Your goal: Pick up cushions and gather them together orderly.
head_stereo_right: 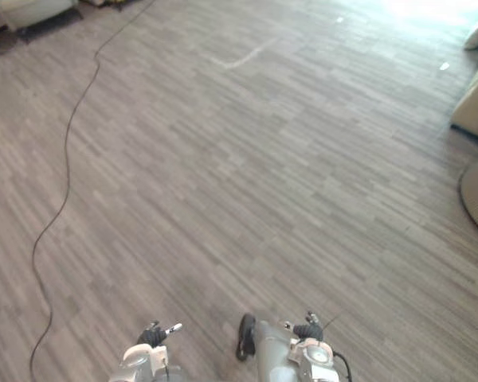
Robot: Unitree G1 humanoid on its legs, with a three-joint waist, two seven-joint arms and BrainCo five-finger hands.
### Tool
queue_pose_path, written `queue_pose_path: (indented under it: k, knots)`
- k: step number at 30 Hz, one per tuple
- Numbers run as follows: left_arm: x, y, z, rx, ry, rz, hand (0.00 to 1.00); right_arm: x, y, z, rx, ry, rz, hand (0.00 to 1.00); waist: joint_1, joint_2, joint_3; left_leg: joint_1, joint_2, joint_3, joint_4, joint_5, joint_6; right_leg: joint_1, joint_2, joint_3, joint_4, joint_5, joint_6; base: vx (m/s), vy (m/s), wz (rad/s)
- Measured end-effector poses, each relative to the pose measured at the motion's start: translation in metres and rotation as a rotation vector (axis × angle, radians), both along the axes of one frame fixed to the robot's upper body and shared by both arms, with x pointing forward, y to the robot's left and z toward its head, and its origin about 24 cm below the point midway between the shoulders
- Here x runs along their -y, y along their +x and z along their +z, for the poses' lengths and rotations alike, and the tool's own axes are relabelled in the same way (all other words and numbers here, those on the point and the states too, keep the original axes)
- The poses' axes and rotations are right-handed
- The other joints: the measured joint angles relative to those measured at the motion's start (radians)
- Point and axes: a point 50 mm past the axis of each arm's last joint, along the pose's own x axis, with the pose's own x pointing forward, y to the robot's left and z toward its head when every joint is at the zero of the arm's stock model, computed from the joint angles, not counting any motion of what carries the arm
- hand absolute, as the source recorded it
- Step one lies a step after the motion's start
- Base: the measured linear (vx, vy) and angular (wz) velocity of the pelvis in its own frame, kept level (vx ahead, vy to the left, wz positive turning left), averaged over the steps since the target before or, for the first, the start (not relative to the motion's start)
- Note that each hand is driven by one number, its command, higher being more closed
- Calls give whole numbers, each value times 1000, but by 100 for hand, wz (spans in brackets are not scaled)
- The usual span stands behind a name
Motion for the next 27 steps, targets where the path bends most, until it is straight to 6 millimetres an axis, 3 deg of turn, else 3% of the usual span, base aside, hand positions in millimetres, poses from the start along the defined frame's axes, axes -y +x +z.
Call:
queue_pose_path:
  k: [2, 3, 4, 6, 7, 8, 9, 10, 12, 13, 14, 16, 17, 19, 21, 22, 23, 24, 25, 26, 27]
  knots:
    - [0, 4, 3, 31, 0, 1, 0, -4, 2, 0, 5, 7, 12, 0, 16, 3, -5, -108, -19, 12, -149, -34, 37, 77, 14, 60, -48, -17, 41, 447, 32, -91]
    - [1, 6, 5, 47, -6, 10, 0, -4, -1, -1, -5, 11, 7, 0, 32, 4, -5, -146, -52, 9, -320, -36, 43, 124, 14, 114, -66, -34, 61, 537, 113, -113]
    - [2, 7, 6, 59, -20, 31, 0, -6, -4, -3, -17, 15, 4, 0, 45, 10, -5, -172, -89, -27, -501, -14, 19, 168, 9, 159, -91, -52, 78, 537, 144, -108]
    - [2, 7, 6, 69, -21, 38, 0, -6, -5, -3, -21, 15, 4, 0, 50, 15, -11, -214, -119, -79, -703, 39, -4, 219, 8, 211, -114, -93, 96, 575, 251, -96]
    - [0, 8, 7, 75, -15, 41, 0, -8, -7, -4, -29, 21, 4, 0, 59, -1, -21, -228, -136, -99, -718, 136, 13, 244, -9, 249, -113, -122, 109, 658, 321, -90]
    - [-2, 7, 7, 74, -14, 44, 0, -11, -8, -5, -35, 28, 2, 0, 64, -13, -31, -225, -146, -98, -715, 176, 30, 251, -24, 266, -112, -132, 121, 758, 345, -76]
    - [-9, 6, 7, 71, 5, 44, 0, -15, -16, -9, -59, 37, -7, 0, 65, -56, -69, -228, -186, -87, -690, 221, 82, 254, -72, 296, -98, -147, 149, 947, 370, -60]
    - [-14, 9, 9, 77, 19, 42, 0, -18, -19, -11, -73, 49, -10, 0, 68, -94, -69, -221, -201, -56, -643, 172, 121, 218, -104, 310, 0, -139, 195, 793, 288, -55]
    - [-19, 8, 8, 65, 32, 40, 0, -25, -21, -12, -85, 68, -10, 0, 73, -112, -63, -159, -214, -19, -630, 112, 127, 143, -121, 307, 239, -83, 268, 634, 261, -42]
    - [-20, 5, 5, 37, 35, 37, 0, -21, -21, -12, -81, 52, 5, 0, 57, -113, -55, -54, -239, -8, -667, 57, 135, 33, -153, 281, 530, 57, 303, 900, 360, -35]
    - [-17, -1, 0, -8, 28, 26, 0, -18, -18, -9, -60, 39, 16, 0, 38, -105, -50, 48, -256, 0, -691, 8, 147, -30, -176, 243, 704, 36, 289, 739, 268, -27]
    - [-11, -4, -3, -29, 14, 14, 0, -14, -14, -6, -33, 25, 22, 0, 32, -78, -47, 147, -251, 12, -724, -34, 151, -92, -176, 194, 749, -6, 256, 516, 156, -20]
    - [-7, -4, -3, -30, 3, 12, 0, -12, -13, -5, -17, 22, 21, 0, 31, -63, -52, 216, -245, 18, -762, -63, 144, -167, -181, 124, 722, -39, 234, 563, 127, -17]
    - [-2, -7, -6, -51, -11, 5, 0, -8, -8, -2, 4, 11, 18, 0, 22, -61, -50, 328, -244, 21, -839, -78, 152, -275, -185, 22, 570, -76, 189, 719, 88, 12]
    - [2, -9, -8, -68, -24, 0, 0, -2, -8, -1, 12, 7, -17, 0, 6, -61, -50, 416, -242, 18, -909, -79, 152, -328, -182, -54, 292, -14, 188, 640, -11, 44]
    - [2, -11, -9, -72, -28, -1, 0, 0, -10, -1, 2, 5, -22, 0, 2, -68, -48, 457, -256, 14, -933, -79, 151, -331, -179, -59, 169, 46, 188, 521, -55, 34]
    - [2, -11, -9, -73, -28, -1, 0, 0, -11, -2, -3, 4, -24, 0, 0, -72, -46, 479, -263, 10, -941, -80, 153, -333, -179, -53, 120, 75, 186, 862, -119, 45]
    - [8, -15, -11, -84, -43, -3, 0, 6, -13, -2, -13, -3, -28, 0, -18, -53, -49, 534, -259, -38, -924, -83, 154, -331, -168, -6, 195, 149, 111, 603, -95, 28]
    - [11, -14, -11, -84, -48, -10, 0, 9, -12, -2, -12, -14, -25, 0, -20, -40, -54, 535, -248, -43, -901, -77, 146, -333, -168, -9, 231, 113, 112, 890, -182, 25]
    - [16, -16, -12, -92, -58, -21, 0, 14, -9, 1, 3, -28, -23, 0, -21, -7, -50, 504, -226, -82, -785, -64, 123, -331, -170, -19, 305, 38, 95, 566, -140, 5]
    - [18, -16, -12, -95, -59, -35, 0, 17, -7, 2, 7, -33, -24, 0, -27, 9, -50, 446, -209, -112, -641, -46, 83, -318, -166, -27, 326, -1, 91, 979, -213, 9]
